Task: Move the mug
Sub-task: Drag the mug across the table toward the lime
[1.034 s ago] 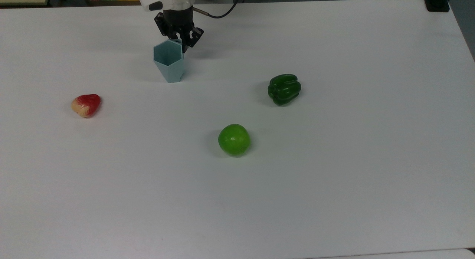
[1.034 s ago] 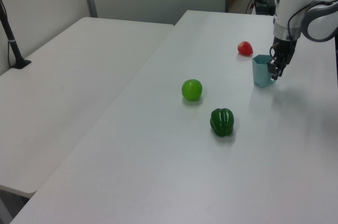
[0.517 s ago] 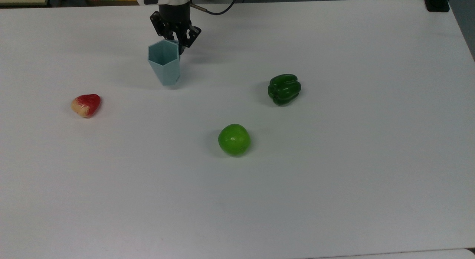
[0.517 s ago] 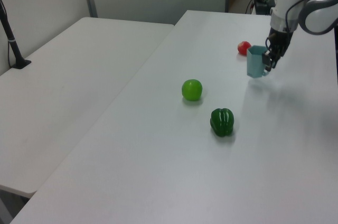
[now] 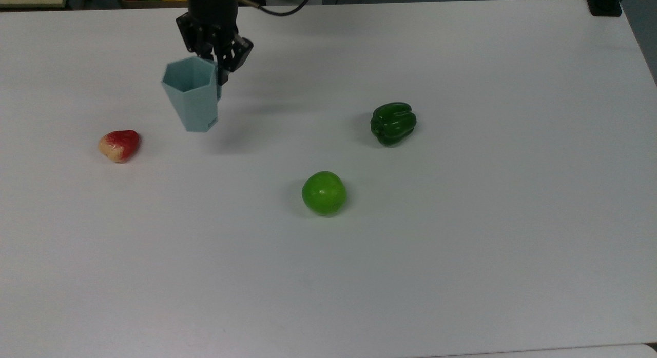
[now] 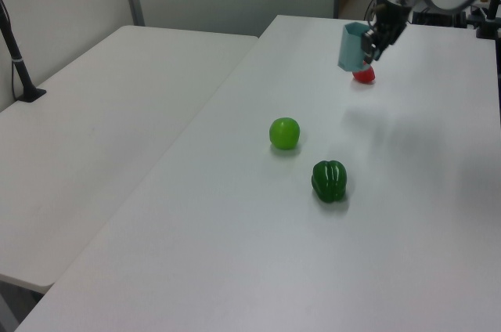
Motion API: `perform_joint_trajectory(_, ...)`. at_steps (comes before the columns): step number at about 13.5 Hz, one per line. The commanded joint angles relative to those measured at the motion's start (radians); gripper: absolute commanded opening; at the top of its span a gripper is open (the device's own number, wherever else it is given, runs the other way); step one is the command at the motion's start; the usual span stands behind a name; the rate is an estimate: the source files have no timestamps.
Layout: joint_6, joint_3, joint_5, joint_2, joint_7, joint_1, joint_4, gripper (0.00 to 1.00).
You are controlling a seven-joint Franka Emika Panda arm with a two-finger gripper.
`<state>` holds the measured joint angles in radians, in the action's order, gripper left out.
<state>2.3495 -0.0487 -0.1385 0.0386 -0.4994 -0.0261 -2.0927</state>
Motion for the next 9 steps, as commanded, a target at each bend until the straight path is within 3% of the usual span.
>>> perform_joint_trajectory(1, -0.107, -0.003, 0.008, -0.244, -0.050, 0.002, 0.291, 0.14)
perform_joint_trajectory(5, -0.090, 0.000, 0.007, -0.368, -0.051, 0.009, 0.356, 0.14)
perform_joint_trajectory(9, -0.059, 0.003, 0.005, -0.413, -0.050, 0.011, 0.376, 0.15)
